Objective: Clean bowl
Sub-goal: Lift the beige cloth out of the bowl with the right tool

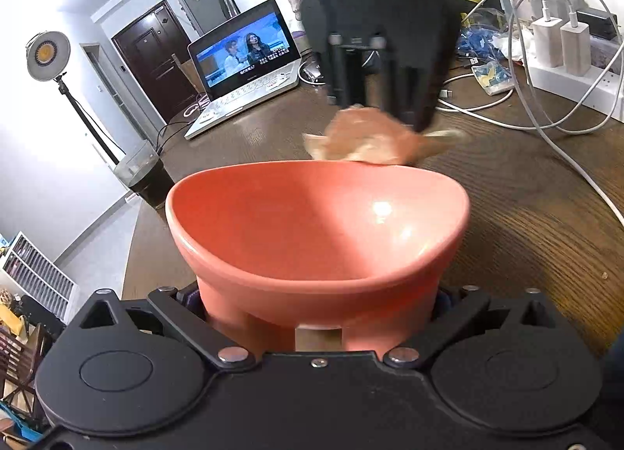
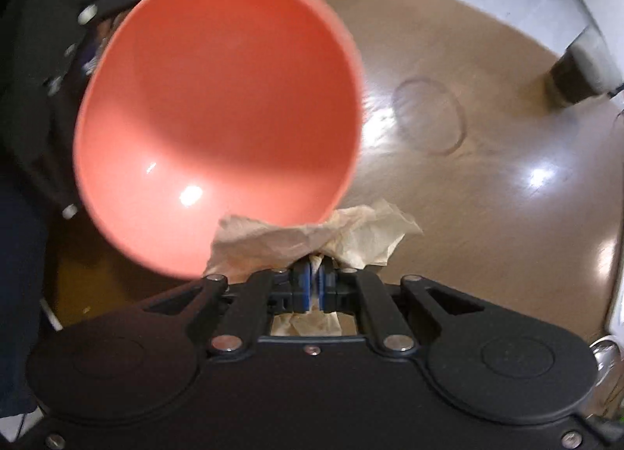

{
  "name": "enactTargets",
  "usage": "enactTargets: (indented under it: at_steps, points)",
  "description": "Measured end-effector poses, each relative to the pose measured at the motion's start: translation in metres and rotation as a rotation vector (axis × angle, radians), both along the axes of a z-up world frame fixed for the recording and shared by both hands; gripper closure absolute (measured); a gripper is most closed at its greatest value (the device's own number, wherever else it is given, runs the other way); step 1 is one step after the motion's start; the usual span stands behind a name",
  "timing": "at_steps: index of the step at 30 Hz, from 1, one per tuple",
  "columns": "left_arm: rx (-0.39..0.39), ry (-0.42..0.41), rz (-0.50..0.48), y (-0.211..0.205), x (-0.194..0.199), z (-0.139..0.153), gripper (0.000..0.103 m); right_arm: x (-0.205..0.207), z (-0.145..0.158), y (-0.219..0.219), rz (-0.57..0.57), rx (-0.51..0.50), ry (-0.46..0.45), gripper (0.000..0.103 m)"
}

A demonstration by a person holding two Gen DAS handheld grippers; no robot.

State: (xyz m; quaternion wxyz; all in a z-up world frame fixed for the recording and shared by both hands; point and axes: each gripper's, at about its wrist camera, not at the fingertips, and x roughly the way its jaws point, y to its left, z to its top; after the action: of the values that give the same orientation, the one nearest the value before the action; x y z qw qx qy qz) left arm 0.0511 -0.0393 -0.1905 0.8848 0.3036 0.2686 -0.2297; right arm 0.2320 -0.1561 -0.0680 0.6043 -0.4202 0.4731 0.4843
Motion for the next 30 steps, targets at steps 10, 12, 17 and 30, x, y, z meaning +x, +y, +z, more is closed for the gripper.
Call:
enactTargets:
  at_steps: [10, 12, 17, 30]
  points:
    - [0.006, -0.004, -0.002, -0.003, -0.001, -0.001, 0.004, -0.065, 0.013, -0.006, 0.048, 0.042, 0.136, 0.097]
    - [0.007, -0.004, -0.003, -0.003, -0.001, -0.001, 0.004, -0.072, 0.02, -0.002, 0.06, 0.061, 0.15, 0.097]
    - [0.007, -0.004, -0.004, -0.004, -0.001, -0.001, 0.004, -0.09, 0.038, 0.013, 0.104, 0.114, 0.193, 0.097]
    - [0.009, -0.005, -0.005, -0.004, -0.005, 0.0, 0.004, -0.098, 0.093, 0.051, 0.085, 0.342, 0.214, 0.097]
